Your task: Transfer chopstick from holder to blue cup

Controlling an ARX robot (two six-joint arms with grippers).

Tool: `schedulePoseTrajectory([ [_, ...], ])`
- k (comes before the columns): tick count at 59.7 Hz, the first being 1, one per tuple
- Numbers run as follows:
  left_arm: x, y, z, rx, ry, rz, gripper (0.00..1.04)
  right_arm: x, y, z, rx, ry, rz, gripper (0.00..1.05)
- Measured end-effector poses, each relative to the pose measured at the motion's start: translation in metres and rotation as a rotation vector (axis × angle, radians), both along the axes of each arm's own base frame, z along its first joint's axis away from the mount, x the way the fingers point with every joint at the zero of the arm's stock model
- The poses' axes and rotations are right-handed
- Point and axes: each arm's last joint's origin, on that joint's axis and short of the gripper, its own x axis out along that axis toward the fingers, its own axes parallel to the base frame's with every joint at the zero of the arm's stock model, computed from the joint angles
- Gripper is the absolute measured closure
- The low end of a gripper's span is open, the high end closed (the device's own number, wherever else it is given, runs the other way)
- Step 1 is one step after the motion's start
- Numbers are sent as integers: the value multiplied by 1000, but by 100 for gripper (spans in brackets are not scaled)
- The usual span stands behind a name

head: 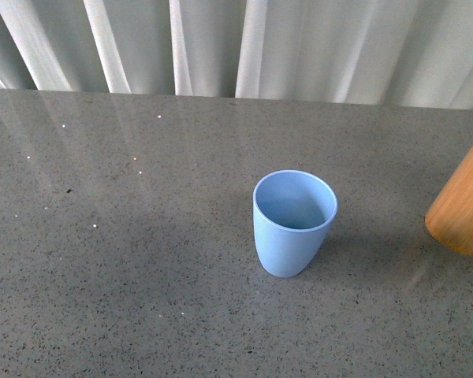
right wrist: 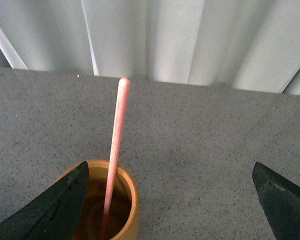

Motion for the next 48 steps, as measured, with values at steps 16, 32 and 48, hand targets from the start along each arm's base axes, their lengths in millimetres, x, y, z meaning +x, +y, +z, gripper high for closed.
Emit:
schedulePoseTrajectory([
  [16, 0, 0, 0, 0, 0, 0, 7, 16, -9, -11, 15, 15, 12, 10],
  [32, 0, 0, 0, 0, 0, 0, 7, 31, -3, -12, 11, -14, 40, 10],
  [48, 0, 0, 0, 0, 0, 0, 7, 43, 16, -20, 24, 0, 83, 10],
])
